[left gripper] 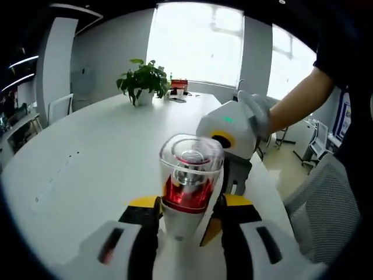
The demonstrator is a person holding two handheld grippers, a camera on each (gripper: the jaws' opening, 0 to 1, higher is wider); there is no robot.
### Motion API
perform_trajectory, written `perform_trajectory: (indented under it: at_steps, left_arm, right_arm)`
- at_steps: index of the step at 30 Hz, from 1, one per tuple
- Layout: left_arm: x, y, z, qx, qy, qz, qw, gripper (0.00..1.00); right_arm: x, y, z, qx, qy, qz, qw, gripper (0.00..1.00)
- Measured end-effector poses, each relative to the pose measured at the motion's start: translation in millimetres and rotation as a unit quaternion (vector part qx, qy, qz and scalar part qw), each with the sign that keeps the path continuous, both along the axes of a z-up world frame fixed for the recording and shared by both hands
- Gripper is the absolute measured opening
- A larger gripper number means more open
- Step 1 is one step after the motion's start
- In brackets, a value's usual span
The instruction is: Arrange the skincare products in the storage area until every visible bottle or jar stands upright without overlapping.
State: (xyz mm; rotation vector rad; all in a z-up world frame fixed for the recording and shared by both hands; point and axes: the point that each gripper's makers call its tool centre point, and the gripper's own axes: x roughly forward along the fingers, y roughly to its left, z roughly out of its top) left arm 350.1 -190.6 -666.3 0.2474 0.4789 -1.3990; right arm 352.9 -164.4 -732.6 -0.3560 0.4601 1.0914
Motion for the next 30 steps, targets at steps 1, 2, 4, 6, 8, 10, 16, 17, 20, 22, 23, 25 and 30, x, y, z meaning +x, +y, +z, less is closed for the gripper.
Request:
perform_trajectory:
  at_steps: [1,2,4,6,8,10,16,17,20,22,23,25,30]
  left_arm:
    - [-0.1,0.8,1.1,0.0,0.0,0.004,1.0,0.4]
    - [-0.3,1.8,1.7,0.0,0.0,0.006,1.0,0.42]
    - [-1.1,4.7,3.2,0.001,0.005,0.017,0.9998,0.45]
    - [-0.3,9.4,1.2,0.006,0.016,0.032,0.9993,0.5]
    - [-0.7,12.9,0.6,0.01,0.019,0.043,0.9989,0.54]
    - [-1.7,15.0,1.3,0.01,0.021,0.052,0.9984,0.59]
    - [-6.4,25.9,3.3,0.008,0.036,0.093,0.995,0.69]
    - [-5.3,28.0,3.5,0.009,0.036,0.099,0.9944,0.7]
    - [-10.7,34.5,7.1,0.006,0.044,0.12,0.9918,0.73]
    - [-11.3,39.6,8.7,0.004,0.046,0.132,0.9902,0.77]
    - [-7.7,47.2,8.3,0.006,0.048,0.141,0.9888,0.8]
    - [-7.4,55.0,8.3,0.008,0.045,0.155,0.9868,0.84]
    - [-13.8,68.6,8.7,0.006,0.05,0.179,0.9826,0.89]
  right_arm:
    - [-1.1,-0.4,1.3,0.0,0.0,-0.003,1.0,0.5]
    - [-2.4,-0.6,2.7,0.0,0.0,-0.005,1.0,0.51]
    - [-5.5,-1.6,4.9,0.0,0.004,-0.013,0.9999,0.53]
    - [-10.5,-1.5,7.8,0.001,0.006,-0.016,0.9999,0.53]
    - [-12.7,-3.2,8.5,0.002,0.006,-0.022,0.9997,0.56]
    - [-13.9,-4.7,10.0,0.006,0.007,-0.03,0.9995,0.63]
    - [-17.8,-8.9,10.8,0.011,0.012,-0.046,0.9988,0.72]
    - [-18.3,-10.1,11.1,0.011,0.012,-0.051,0.9986,0.73]
    - [-21.7,-14.2,10.8,0.019,0.02,-0.066,0.9974,0.76]
    - [-26.2,-14.6,10.9,0.019,0.024,-0.071,0.997,0.77]
    - [-28.8,-15.3,10.9,0.016,0.026,-0.075,0.9967,0.78]
    - [-31.7,-17.0,11.7,0.014,0.025,-0.08,0.9964,0.81]
    - [-37.2,-19.8,18.7,0.017,0.026,-0.097,0.9948,0.87]
